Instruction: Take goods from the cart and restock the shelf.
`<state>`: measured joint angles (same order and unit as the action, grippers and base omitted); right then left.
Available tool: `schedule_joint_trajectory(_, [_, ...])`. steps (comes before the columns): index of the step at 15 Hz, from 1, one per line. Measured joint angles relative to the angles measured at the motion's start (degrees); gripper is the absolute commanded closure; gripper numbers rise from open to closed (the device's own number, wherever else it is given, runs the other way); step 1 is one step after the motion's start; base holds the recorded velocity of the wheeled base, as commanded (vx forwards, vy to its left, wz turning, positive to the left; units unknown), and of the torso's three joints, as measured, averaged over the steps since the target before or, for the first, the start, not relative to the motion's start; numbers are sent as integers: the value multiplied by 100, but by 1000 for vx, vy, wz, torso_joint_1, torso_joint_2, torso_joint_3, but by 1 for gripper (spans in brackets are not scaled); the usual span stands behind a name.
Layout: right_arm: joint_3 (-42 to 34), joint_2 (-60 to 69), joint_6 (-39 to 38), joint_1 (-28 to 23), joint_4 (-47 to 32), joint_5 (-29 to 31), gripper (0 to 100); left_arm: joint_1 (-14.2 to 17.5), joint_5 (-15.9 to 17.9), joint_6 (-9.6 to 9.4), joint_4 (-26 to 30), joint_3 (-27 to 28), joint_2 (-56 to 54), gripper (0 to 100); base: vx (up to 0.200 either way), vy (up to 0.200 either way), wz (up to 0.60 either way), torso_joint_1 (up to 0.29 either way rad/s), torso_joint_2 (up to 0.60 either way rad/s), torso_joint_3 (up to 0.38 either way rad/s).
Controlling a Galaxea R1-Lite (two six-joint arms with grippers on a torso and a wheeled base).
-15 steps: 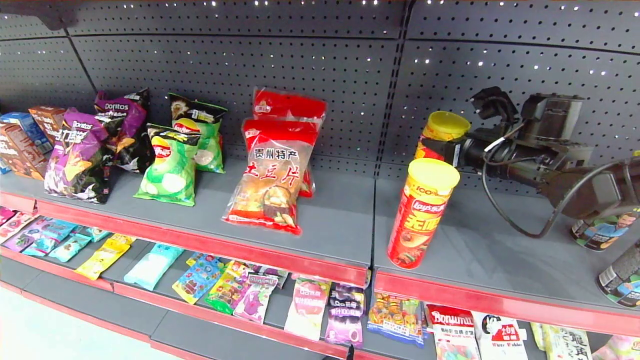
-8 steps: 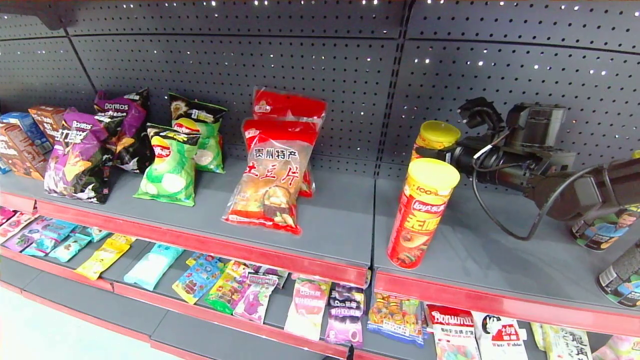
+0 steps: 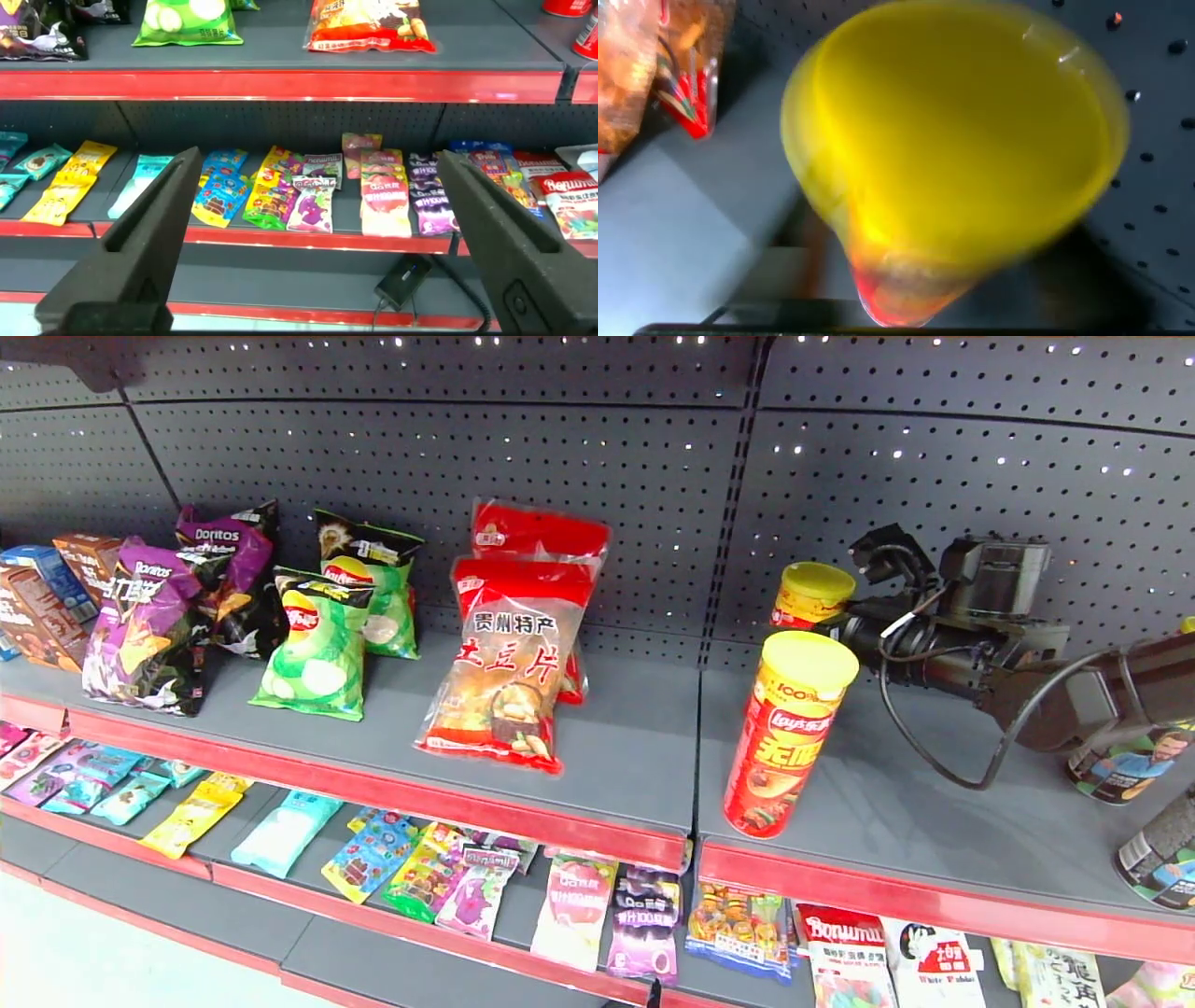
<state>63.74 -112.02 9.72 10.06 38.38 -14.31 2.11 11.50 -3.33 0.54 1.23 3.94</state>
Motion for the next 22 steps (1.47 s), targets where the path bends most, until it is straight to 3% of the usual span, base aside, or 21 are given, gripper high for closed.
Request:
schedule_joint_trajectory(9, [-134,224,-68,-46,11,183,0,-2,76,0,0,0,5,0,0,0,0,0,0,0])
schedule_joint_trajectory(22, [-2249,1969,-182,-223,7,356,0,-16,180,-17,9,0,35,0,0,0,0,0,0,0])
